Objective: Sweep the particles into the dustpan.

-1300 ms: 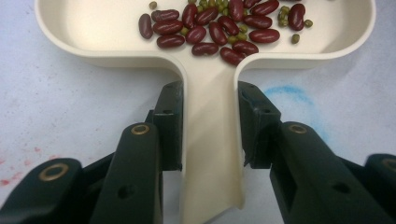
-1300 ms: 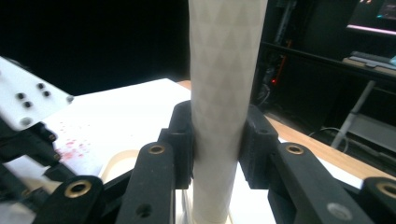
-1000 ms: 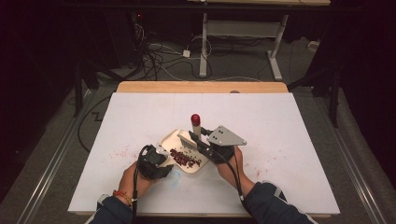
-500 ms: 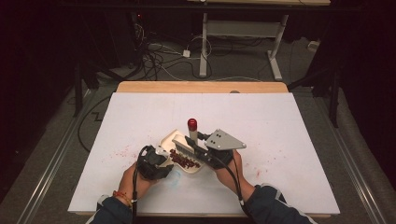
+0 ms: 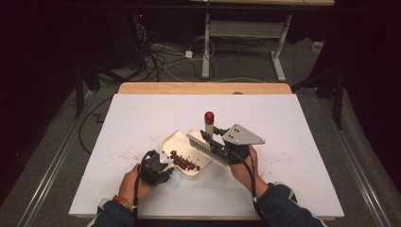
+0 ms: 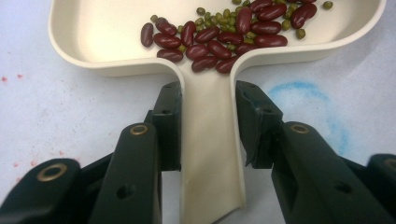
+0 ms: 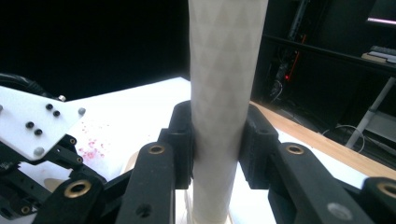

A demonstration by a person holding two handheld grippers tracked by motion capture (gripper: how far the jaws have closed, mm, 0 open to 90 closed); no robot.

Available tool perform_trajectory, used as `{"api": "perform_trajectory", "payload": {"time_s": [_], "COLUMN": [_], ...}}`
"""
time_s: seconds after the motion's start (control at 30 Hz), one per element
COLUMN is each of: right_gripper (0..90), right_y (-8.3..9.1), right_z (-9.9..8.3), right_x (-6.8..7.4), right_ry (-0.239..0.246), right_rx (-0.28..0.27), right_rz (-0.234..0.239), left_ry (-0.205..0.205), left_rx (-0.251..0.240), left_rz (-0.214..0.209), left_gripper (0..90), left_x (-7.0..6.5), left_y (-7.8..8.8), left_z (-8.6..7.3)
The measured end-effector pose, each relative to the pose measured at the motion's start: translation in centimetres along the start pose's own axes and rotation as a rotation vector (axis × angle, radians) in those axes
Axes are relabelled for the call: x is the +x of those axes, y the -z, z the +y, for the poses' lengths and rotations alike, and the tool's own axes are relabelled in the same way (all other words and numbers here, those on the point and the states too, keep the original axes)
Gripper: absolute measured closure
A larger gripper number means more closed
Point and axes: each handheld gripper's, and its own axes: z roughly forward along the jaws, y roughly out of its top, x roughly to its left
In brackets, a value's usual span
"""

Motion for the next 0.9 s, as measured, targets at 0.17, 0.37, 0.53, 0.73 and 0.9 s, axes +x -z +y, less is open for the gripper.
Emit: {"api": "perform_trajectory", "payload": {"time_s": [0.17, 0.37, 0.53, 0.73, 0.9], "right_gripper": [70.0, 70.0, 70.0, 70.0, 70.0], "right_y": [-0.3, -0.1, 0.8, 3.1, 6.1], "right_z": [-0.3, -0.2, 0.0, 0.4, 0.8], "right_x": [-0.1, -0.1, -1.0, -3.0, -4.8], "right_ry": [0.002, 0.015, 0.005, -0.009, 0.01], "right_rx": [0.013, 0.016, 0.014, -0.005, 0.001], "right_rz": [0.001, 0.028, 0.05, 0.066, 0.075], "left_ry": [0.037, 0.085, 0.103, 0.119, 0.135], "left_rx": [0.014, 0.0, -0.002, -0.002, -0.009], "left_rz": [-0.024, -0.041, -0.047, -0.044, -0.041], "left_gripper": [63.1, 63.5, 63.5, 63.6, 63.6], "left_x": [0.5, 1.3, 1.6, 1.9, 2.1], "left_y": [0.3, 0.6, 0.7, 0.9, 1.2], "left_z": [-0.1, -0.9, -1.3, -1.5, -1.8]}}
